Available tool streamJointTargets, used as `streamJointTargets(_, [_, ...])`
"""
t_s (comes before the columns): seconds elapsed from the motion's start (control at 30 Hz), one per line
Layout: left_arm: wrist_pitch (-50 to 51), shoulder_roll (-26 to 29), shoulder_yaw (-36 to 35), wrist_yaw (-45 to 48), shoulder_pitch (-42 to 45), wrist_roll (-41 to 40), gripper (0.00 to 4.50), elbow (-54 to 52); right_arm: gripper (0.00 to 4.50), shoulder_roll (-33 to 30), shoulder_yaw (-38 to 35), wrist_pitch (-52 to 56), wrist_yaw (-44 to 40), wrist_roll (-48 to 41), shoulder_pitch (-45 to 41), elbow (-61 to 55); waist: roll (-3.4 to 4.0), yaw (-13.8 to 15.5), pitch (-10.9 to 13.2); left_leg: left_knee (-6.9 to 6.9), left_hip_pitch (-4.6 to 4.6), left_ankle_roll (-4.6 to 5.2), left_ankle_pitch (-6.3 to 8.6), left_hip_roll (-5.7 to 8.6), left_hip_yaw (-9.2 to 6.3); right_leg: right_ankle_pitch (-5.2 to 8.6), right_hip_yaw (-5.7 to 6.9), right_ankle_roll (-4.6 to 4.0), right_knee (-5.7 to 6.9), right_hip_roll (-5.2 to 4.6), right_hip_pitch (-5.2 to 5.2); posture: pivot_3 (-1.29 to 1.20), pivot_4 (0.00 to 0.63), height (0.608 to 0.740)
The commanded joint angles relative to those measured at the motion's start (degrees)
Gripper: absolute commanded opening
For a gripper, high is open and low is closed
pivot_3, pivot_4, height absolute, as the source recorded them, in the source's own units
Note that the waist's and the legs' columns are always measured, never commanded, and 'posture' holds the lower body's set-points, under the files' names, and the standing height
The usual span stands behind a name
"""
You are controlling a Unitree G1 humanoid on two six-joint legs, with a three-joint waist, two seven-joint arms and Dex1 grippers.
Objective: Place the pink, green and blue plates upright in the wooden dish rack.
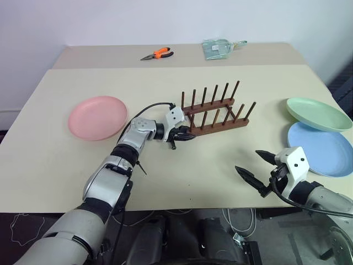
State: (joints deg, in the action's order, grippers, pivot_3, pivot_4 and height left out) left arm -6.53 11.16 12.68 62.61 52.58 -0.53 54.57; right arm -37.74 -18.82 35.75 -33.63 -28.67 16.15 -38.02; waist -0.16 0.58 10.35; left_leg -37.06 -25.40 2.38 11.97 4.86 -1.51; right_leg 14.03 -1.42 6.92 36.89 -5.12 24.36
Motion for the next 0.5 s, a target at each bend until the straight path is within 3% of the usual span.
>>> streamJointTargets(0.03, [4.2, 2.5, 1.2, 3.3, -6.2, -0.8, 0.75, -14.0, 4.5, -1.7, -2.7, 0.3, -1.5, -1.6, 0.2, -1.7, 0.0, 0.0, 0.0, 0.0, 0.0, 0.0, 0.0, 0.0, 0.0, 0.0, 0.0, 0.0, 0.0, -0.01, 0.0, 0.0, 0.15, 0.719])
streamJointTargets(0.23, [18.7, 8.6, 3.1, 4.4, -19.3, -3.1, 0.75, -45.7, 4.5, -2.8, -5.5, -0.5, -3.5, -1.4, 2.7, -0.2, 0.02, 0.2, 0.0, 0.02, -0.01, -0.03, 0.03, -0.01, -0.02, 0.01, -0.05, -0.02, -0.01, -0.07, 0.0, 0.0, 0.15, 0.719])
streamJointTargets(0.4, [25.7, 10.2, 3.2, 3.0, -22.8, -4.2, 0.75, -52.9, 4.5, -2.3, -5.1, -1.1, -3.9, -0.7, 3.5, 0.2, 0.02, 0.2, 0.0, -0.01, -0.01, -0.05, 0.04, 0.0, -0.02, 0.11, -0.03, -0.21, -0.04, -0.11, -0.02, 0.0, 0.15, 0.719])
streamJointTargets(0.5, [24.7, 11.4, 3.6, 0.5, -22.4, -1.6, 2.16, -49.7, 4.5, -2.5, -2.6, -1.9, -4.0, 0.9, 3.3, 1.3, 0.03, 0.1, 0.0, 0.0, 0.01, -0.02, 0.02, 0.0, -0.02, 0.11, -0.01, -0.2, -0.02, -0.11, 0.0, 0.0, 0.15, 0.719])
